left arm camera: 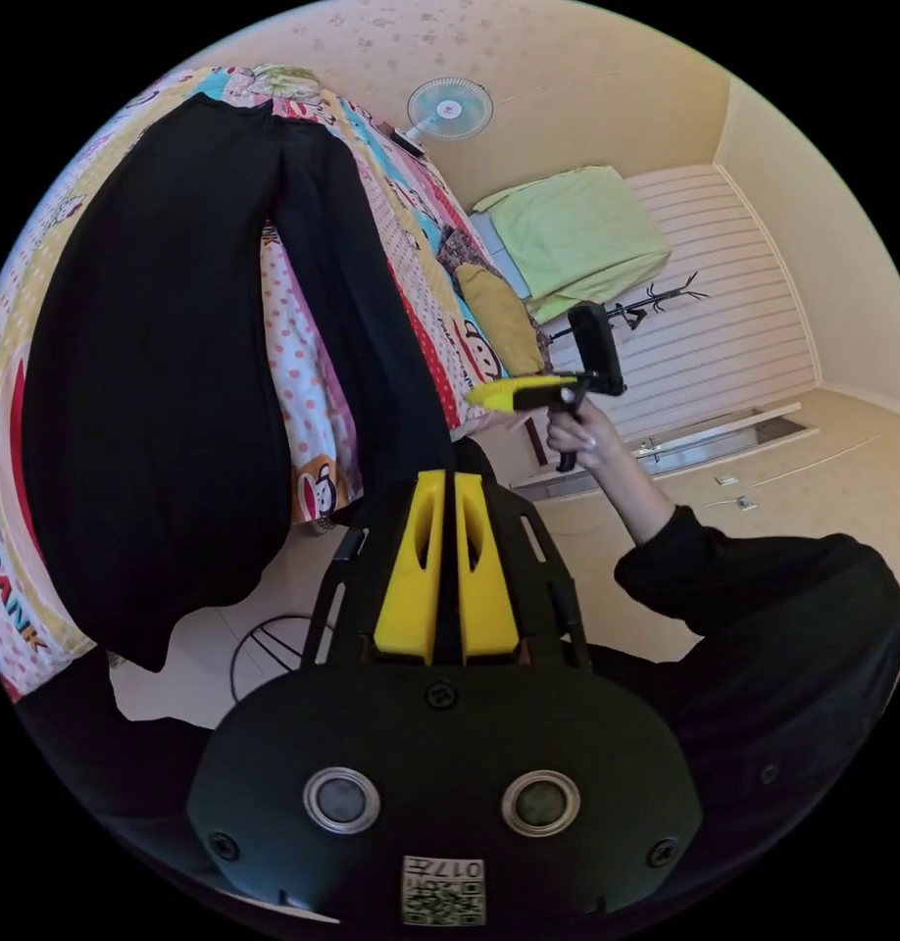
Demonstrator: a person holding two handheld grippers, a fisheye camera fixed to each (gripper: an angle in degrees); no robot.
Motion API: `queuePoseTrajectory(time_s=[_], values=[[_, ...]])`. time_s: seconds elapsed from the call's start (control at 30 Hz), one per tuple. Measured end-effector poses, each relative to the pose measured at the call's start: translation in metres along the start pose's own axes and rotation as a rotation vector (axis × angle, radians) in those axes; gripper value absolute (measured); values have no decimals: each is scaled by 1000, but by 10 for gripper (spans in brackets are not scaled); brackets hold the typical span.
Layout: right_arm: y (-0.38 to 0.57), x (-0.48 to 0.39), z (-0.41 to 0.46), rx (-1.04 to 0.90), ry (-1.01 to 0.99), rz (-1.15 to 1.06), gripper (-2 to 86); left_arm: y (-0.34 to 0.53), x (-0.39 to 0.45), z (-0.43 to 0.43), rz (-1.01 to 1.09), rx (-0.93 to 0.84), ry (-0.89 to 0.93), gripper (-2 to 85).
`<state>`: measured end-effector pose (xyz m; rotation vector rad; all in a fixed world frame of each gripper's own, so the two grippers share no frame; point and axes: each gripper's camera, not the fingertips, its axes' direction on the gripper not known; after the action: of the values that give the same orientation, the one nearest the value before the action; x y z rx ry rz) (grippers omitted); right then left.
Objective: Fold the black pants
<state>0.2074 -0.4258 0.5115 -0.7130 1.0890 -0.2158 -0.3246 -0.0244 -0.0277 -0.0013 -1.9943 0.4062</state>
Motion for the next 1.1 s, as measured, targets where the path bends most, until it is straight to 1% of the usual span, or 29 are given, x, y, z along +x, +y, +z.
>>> queuePoseTrajectory(time_s=[0.07,0.13,0.17,0.23,0.3,0.43,0.5,0.53,0.57,0.6,0.67,0.73,0.8,0.9,0.97,1.03,1.1], values=[[-41,30,-38,67,57,67,98,10,-6,-4,10,4,18,-7],[-112,66,-79,168,140,159,120,16,-15,-9,-12,-3,33,-7],[-131,74,-86,194,156,166,124,20,-21,-13,-25,-1,47,-7],[-204,111,-108,309,170,209,135,24,-28,-20,-36,-1,59,-8],[-253,143,-115,385,159,251,139,27,-33,-26,-40,-7,61,-8],[-336,190,-108,481,296,346,141,30,-43,-34,-7,-32,82,-8],[-359,205,-99,511,275,377,121,32,-49,-37,-7,-36,98,-8],[-372,215,-92,503,271,413,77,33,-54,-41,-5,-35,113,-8],[-378,218,-88,502,277,420,55,34,-59,-46,-6,-28,127,-8],[-389,216,-82,504,293,405,45,35,-63,-49,-9,-21,133,-8],[-415,194,-69,485,401,357,35,38,-79,-63,-37,18,142,-8],[-454,139,-36,469,606,235,30,42,-91,-76,-59,49,163,-8],[-478,96,-7,495,668,144,28,50,-101,-91,-73,84,172,-8],[-509,35,40,559,668,37,30,71,-116,-118,-111,146,144,-7],[-526,11,73,561,631,-19,32,92,-132,-139,-172,200,137,-7],[-545,3,114,514,527,-44,38,107,-141,-152,-217,224,112,-6],[-551,5,140,458,468,-36,45,119,-147,-160,-241,226,74,-5]])
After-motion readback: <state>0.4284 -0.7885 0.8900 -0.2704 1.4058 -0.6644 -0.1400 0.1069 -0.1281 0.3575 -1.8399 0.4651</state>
